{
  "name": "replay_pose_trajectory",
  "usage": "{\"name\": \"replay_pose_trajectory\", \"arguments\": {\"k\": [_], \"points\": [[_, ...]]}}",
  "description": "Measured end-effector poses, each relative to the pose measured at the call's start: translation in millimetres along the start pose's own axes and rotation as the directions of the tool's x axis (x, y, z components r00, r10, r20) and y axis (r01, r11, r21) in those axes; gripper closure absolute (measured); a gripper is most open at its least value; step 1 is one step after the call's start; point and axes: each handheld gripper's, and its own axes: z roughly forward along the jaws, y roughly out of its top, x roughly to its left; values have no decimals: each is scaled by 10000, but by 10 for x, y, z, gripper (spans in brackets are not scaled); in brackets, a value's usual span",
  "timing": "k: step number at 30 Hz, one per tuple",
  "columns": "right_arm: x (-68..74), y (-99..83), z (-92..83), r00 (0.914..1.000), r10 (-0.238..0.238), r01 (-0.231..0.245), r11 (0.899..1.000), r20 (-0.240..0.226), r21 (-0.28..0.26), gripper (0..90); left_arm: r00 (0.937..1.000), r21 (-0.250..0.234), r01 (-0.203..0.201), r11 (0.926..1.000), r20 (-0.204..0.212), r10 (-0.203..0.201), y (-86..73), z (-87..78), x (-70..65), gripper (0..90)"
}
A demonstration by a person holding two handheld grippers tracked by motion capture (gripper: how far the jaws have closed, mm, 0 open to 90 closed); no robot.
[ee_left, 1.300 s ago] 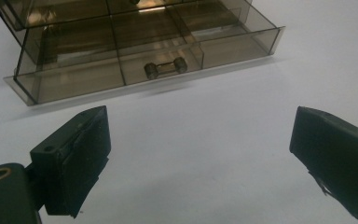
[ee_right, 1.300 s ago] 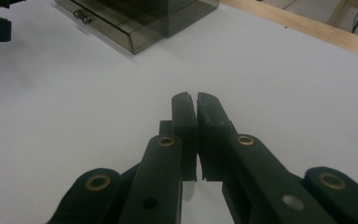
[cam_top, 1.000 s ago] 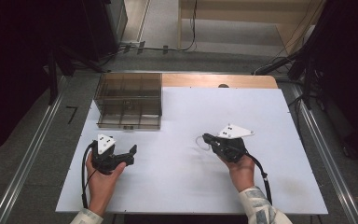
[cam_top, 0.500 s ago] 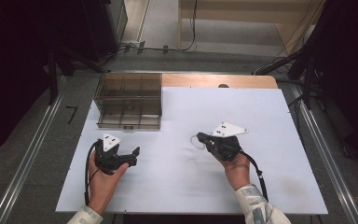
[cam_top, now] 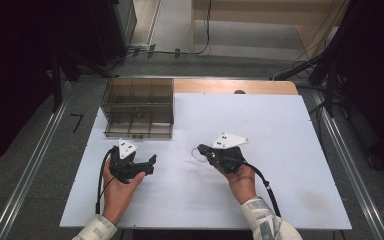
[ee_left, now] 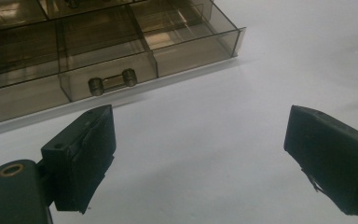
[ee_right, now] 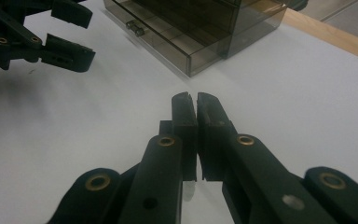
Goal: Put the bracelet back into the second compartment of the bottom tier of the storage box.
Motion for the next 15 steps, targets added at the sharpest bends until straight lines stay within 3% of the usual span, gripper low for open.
{"name": "replay_pose_trajectory", "arguments": {"k": [6, 15], "points": [[65, 50, 81, 9998, -68, 68, 10000, -176, 18, 845, 9996, -111, 66, 9999, 268, -63, 69, -1, -28, 89], [132, 116, 192, 9991, -157, 156, 9999, -390, -26, 845, 9989, -241, -168, 9996, 440, 179, 117, 37, -95, 192]]}}
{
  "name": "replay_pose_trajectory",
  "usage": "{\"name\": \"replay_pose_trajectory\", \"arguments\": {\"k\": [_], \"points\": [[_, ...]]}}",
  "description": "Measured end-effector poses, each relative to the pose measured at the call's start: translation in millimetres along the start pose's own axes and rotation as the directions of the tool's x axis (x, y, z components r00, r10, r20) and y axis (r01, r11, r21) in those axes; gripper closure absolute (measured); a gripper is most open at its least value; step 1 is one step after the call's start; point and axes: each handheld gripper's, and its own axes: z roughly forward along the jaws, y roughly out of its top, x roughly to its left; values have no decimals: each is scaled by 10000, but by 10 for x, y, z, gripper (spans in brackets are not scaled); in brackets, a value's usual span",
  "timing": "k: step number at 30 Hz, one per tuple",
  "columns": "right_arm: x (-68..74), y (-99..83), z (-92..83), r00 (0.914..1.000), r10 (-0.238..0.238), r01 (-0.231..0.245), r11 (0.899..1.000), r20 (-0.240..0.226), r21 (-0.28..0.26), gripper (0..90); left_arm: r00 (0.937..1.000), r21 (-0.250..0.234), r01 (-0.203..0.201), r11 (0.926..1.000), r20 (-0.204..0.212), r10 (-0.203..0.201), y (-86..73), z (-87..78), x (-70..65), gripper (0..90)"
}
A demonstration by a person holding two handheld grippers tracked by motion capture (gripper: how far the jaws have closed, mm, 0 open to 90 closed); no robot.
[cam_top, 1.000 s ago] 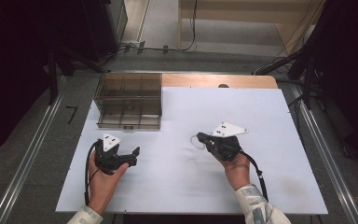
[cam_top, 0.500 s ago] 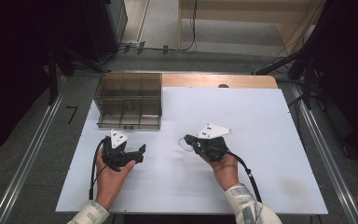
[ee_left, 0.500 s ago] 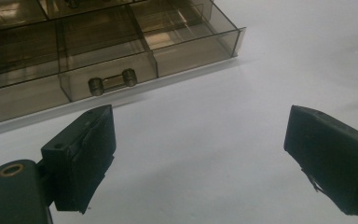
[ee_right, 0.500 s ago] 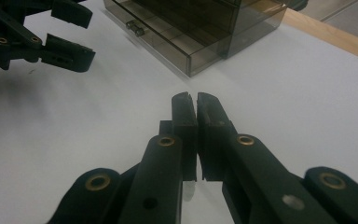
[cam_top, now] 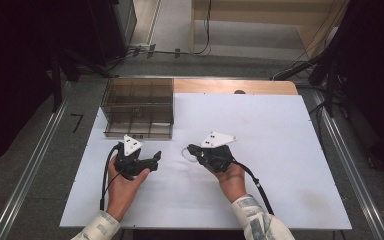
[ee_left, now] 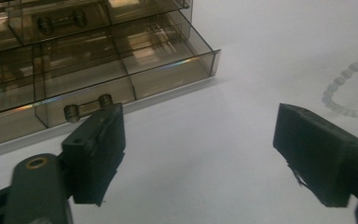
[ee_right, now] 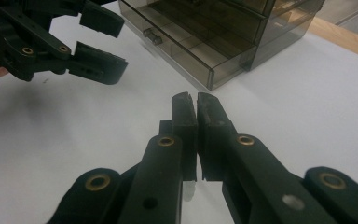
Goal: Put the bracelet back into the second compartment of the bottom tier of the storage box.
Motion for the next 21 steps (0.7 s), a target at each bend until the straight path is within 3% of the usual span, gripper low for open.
{"name": "replay_pose_trajectory", "arguments": {"k": [4, 9, 21], "points": [[19, 15, 40, 9999, -10, 10, 10000, -107, -14, 845, 9998, 89, -44, 10000, 194, 43, 1, 29, -20, 246], [49, 22, 69, 9999, -70, 70, 10000, -142, 18, 845, 9983, 313, -418, 9986, 425, 405, 10, 59, -42, 317], [116, 59, 144, 9994, -179, 179, 9998, -289, -23, 845, 9966, 356, -239, 9991, 794, 210, 65, 89, -77, 403]]}}
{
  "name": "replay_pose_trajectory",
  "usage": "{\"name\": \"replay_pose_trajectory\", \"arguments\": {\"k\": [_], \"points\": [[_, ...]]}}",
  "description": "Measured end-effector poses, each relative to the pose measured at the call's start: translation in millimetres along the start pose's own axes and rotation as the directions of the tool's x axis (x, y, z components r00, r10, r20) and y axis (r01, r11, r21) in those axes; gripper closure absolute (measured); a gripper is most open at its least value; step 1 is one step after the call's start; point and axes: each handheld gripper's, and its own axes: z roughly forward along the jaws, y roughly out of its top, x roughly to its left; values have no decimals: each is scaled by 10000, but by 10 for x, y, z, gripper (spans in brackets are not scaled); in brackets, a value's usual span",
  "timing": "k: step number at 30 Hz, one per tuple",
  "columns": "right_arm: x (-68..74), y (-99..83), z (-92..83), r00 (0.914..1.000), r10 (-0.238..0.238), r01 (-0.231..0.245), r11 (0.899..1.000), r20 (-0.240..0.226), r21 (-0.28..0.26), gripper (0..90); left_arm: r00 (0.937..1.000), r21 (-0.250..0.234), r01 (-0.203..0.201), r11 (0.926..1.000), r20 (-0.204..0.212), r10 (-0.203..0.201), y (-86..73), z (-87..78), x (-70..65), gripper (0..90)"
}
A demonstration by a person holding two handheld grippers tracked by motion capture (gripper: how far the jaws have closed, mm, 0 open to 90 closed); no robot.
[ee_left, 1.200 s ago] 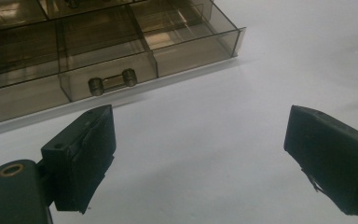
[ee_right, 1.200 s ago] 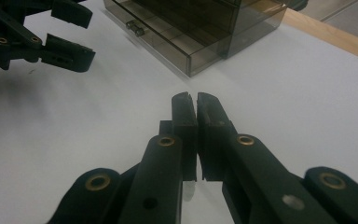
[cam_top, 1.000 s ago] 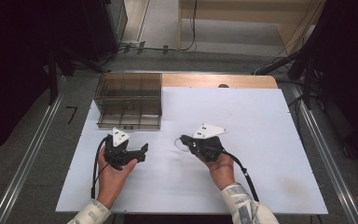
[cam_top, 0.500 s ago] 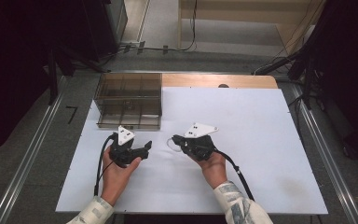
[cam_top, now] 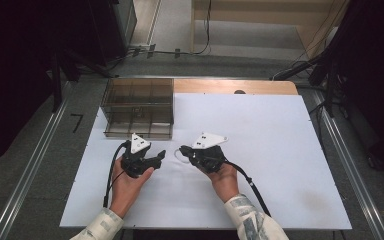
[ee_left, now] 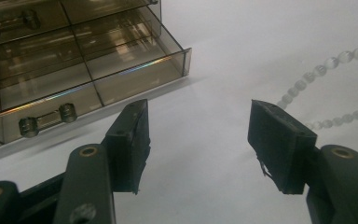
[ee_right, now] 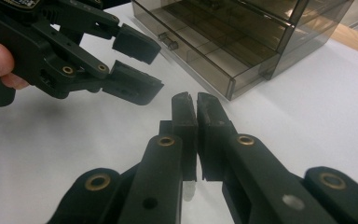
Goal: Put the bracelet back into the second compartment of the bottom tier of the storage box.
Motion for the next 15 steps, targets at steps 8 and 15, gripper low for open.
{"name": "replay_pose_trajectory", "arguments": {"k": [8, 15], "points": [[27, 18, 45, 10000, 25, -25, 10000, -86, -13, 845, 9993, 66, -104, 9999, 353, 102, 2, 34, -31, 475], [37, 40, 86, 10000, 16, -17, 10000, -98, -87, 845, 9974, 113, -373, 9992, 617, 365, 11, 51, -112, 517]]}}
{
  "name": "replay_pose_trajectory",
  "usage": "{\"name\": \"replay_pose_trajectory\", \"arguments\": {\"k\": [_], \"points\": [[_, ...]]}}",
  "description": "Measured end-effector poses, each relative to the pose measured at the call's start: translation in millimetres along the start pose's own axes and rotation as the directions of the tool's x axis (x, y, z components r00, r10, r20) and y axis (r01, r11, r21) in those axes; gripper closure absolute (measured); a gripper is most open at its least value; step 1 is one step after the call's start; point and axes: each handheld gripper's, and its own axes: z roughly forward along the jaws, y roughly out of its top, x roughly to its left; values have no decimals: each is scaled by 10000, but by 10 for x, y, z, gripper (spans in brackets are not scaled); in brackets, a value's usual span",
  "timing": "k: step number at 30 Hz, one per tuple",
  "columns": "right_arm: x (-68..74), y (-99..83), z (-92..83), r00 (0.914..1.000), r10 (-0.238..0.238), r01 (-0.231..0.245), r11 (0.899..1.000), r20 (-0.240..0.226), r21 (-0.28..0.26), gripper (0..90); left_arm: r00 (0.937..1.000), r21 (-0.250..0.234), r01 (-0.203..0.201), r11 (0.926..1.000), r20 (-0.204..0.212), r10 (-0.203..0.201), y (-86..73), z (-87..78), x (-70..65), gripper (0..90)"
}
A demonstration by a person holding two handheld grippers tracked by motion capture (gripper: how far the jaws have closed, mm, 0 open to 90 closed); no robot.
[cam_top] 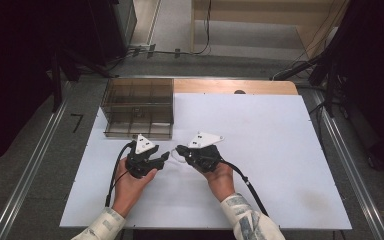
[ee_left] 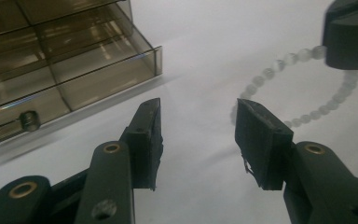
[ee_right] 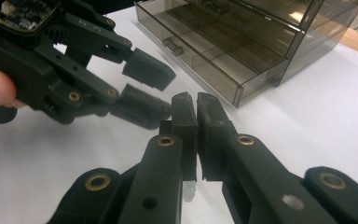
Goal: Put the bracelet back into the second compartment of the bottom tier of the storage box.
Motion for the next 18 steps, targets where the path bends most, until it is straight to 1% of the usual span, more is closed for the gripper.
{"name": "replay_pose_trajectory", "arguments": {"k": [3, 4, 5, 8, 9, 10, 12, 15, 17, 18], "points": [[19, 17, 22, 10000, -27, 28, 10000, -25, 54, 844, 9999, 111, -119, 9999, 98, 118, 13, 21, -31, 526], [27, 22, 28, 10000, -41, 41, 10000, -62, 19, 845, 9998, 118, -194, 9997, 94, 193, 17, 25, -38, 540], [43, 31, 33, 9999, -57, 57, 10000, -119, 10, 844, 9998, 101, -196, 9998, 100, 195, 20, 29, -48, 575], [55, 37, 34, 9999, -68, 68, 10000, -147, -19, 845, 9994, 37, -329, 9995, -73, 330, 28, 37, -67, 595], [59, 42, 32, 9998, -77, 76, 10000, -156, -47, 845, 9993, 25, -374, 9993, -84, 374, 29, 38, -71, 633], [59, 42, 32, 9998, -77, 76, 10000, -156, -47, 845, 9991, 72, -418, 9991, -82, 418, 29, 40, -72, 633], [60, 44, 30, 9998, -66, 66, 10000, -170, -44, 844, 9984, 41, -552, 9985, -123, 553, 26, 39, -84, 687], [60, 44, 31, 9998, -76, 76, 10000, -175, -50, 844, 9979, -37, -648, 9979, -68, 647, 25, 33, -99, 793], [60, 44, 31, 9998, -42, 41, 10000, -183, -69, 844, 9979, 25, -648, 9979, 29, 648, 26, 33, -100, 836], [60, 45, 33, 9998, -41, 40, 10000, -186, -83, 844, 9978, 36, -665, 9978, 14, 664, 24, 32, -101, 854]]}}
